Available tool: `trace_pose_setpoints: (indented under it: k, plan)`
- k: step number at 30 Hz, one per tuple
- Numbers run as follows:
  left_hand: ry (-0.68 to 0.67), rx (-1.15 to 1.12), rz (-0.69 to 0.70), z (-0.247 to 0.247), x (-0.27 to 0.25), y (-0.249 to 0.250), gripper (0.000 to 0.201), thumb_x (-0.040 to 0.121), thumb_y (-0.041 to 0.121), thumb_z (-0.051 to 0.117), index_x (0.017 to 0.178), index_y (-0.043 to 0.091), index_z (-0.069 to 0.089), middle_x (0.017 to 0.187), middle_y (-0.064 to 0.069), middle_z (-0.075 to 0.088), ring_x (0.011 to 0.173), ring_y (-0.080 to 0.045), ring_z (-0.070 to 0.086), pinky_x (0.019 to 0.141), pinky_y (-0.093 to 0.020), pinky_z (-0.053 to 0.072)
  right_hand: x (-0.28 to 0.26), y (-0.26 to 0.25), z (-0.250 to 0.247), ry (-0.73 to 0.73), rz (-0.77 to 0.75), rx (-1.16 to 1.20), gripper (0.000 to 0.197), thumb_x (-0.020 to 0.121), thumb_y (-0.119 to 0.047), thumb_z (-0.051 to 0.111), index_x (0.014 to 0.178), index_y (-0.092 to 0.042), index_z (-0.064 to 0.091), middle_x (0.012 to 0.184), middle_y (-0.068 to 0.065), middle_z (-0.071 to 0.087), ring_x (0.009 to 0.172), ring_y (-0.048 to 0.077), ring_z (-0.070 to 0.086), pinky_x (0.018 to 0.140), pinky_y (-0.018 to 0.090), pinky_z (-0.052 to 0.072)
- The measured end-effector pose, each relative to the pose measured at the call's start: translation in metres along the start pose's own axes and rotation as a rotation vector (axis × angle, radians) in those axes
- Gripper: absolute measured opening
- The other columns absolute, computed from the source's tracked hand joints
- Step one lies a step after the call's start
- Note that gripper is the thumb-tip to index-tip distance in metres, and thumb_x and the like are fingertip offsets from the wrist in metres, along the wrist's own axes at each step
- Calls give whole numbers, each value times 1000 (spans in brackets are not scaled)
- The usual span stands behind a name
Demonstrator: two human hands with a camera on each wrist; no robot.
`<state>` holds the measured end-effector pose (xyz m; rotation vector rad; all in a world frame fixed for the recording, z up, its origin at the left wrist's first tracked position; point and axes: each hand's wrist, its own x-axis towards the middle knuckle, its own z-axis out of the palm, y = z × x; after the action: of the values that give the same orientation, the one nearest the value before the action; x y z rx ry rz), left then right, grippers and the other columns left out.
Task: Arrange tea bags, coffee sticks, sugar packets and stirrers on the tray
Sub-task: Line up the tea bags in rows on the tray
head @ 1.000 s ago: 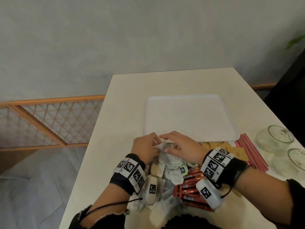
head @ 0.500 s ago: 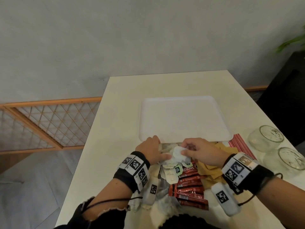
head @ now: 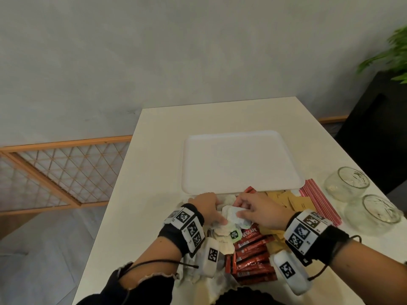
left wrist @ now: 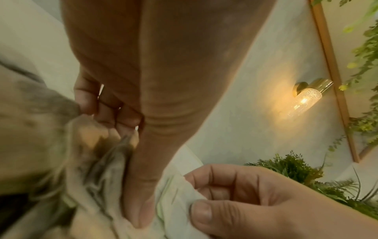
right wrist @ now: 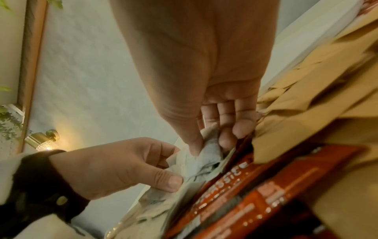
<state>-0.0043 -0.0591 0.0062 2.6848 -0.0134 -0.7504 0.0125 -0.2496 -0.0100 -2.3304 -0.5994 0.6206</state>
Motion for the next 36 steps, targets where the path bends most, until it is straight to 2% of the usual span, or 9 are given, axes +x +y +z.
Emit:
trace_pose_setpoints:
  k: [4, 7, 13, 15, 18, 23, 29, 33, 36]
  plan:
    - [55, 228, -10, 3, 1, 6, 34, 79, 44, 68, 96, 16, 60, 102, -3, 64, 106, -25, 51, 95, -41, 35, -2, 4, 1, 48, 15, 42, 12, 91, -22, 63, 103, -24, 62, 84, -4, 68, 75, 6, 65, 75, 29, 53]
    - [83, 170, 23, 1, 1, 6, 32, 82, 45, 65, 100, 20, 57, 106, 0, 63, 108, -23, 52, 96, -39, 34, -3, 9, 1, 108, 21, 62, 10, 92, -21, 62, 102, -24, 63, 85, -10, 66, 79, 4, 63, 77, 28, 53]
    - [252, -399, 127, -12, -11, -8, 18, 93, 26, 62, 96, 16, 47, 80, 9, 49, 67, -6, 50, 52, -11, 36, -9, 4, -10, 190, -15, 203, 1, 93, -25, 62, 93, -26, 62, 84, -9, 68, 70, -3, 60, 64, 15, 43]
    - [294, -581, 122, -13, -12, -11, 18, 94, 24, 61, 106, 16, 51, 90, 2, 59, 69, -9, 60, 59, -13, 50, -9, -2, -12, 181, -50, 349, 3, 93, -22, 62, 96, -22, 64, 86, -4, 71, 74, 6, 65, 65, 19, 47]
    - [264, -922, 101, -11, -13, -9, 24, 95, 19, 61, 117, 12, 56, 108, -12, 66, 82, -23, 71, 77, -40, 61, -1, -12, -13, 237, -51, 490, 6, 94, -21, 61, 99, -18, 62, 86, 2, 73, 68, 12, 65, 62, 25, 50]
    - [102, -1561, -28, -14, -15, 6, 37, 99, 34, 54, 114, 2, 66, 109, -22, 71, 97, -33, 71, 77, -36, 61, 16, -28, -15, 349, 10, 530, 8, 93, -22, 63, 98, -17, 59, 76, 8, 73, 58, 18, 60, 61, 29, 54]
    - [258, -1622, -4, -18, -5, 4, 34, 93, 23, 65, 114, -3, 63, 96, -16, 74, 90, -28, 73, 77, -37, 61, 29, -35, -14, 400, 14, 546, 19, 86, -26, 72, 85, -13, 59, 69, 3, 69, 56, 20, 65, 63, 35, 55]
    - [342, -1685, -68, -29, 4, -6, 25, 90, 20, 69, 107, 4, 65, 103, -17, 73, 87, -27, 73, 72, -37, 61, 35, -36, -13, 422, 28, 532, 19, 86, -25, 72, 81, -12, 58, 71, 6, 70, 57, 21, 64, 65, 39, 55]
    - [429, -1549, -68, -33, 15, -14, 16, 91, 17, 67, 104, 9, 63, 107, -14, 71, 87, -29, 74, 71, -37, 60, 48, -35, -20, 610, 42, 339, 17, 88, -28, 67, 80, -17, 57, 85, -1, 65, 68, 20, 59, 66, 33, 49]
